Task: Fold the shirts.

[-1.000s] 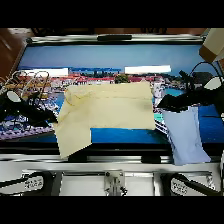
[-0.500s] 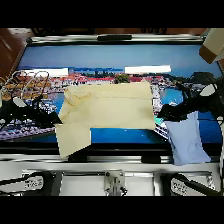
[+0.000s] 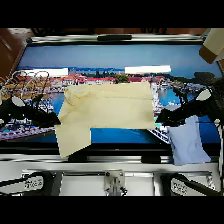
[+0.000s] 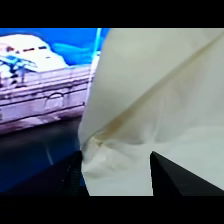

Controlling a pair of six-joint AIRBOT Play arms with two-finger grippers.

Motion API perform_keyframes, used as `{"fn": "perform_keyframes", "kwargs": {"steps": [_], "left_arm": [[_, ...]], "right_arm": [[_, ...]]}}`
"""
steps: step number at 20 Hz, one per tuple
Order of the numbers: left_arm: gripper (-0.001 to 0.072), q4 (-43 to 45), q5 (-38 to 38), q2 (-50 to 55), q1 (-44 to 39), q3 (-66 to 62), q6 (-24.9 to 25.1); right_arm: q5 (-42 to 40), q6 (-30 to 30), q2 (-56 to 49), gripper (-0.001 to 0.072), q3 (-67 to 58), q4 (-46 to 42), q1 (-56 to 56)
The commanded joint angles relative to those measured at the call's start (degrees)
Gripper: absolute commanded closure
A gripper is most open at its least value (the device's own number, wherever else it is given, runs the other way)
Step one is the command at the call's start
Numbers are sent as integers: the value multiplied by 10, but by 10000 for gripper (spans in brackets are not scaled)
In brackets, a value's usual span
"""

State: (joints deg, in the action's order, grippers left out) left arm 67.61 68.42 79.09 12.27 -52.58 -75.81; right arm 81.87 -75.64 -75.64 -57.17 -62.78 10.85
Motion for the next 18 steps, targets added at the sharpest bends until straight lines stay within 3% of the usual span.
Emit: {"fn": "perform_keyframes", "kwargs": {"steps": [1, 5, 10, 14, 15, 18], "left_arm": [[201, -4, 7, -33, 9, -9, 11], [183, 12, 19, -39, 28, 0, 12], [220, 8, -5, -5, 37, 8, 12], [223, -35, -10, 34, 36, 8, 24], [249, -46, -9, 42, 35, 8, 28], [543, -46, -9, 48, 31, 8, 28]], "right_arm": [[0, 1, 0, 203, 2, 1, 0], [1, 0, 0, 203, 2, 1, 0], [-2, 0, 0, 203, 2, 1, 0], [-2, 0, 0, 203, 2, 0, 0], [-3, 0, 0, 203, 2, -2, 0], [-14, -11, 0, 203, 3, -45, 0]]}}
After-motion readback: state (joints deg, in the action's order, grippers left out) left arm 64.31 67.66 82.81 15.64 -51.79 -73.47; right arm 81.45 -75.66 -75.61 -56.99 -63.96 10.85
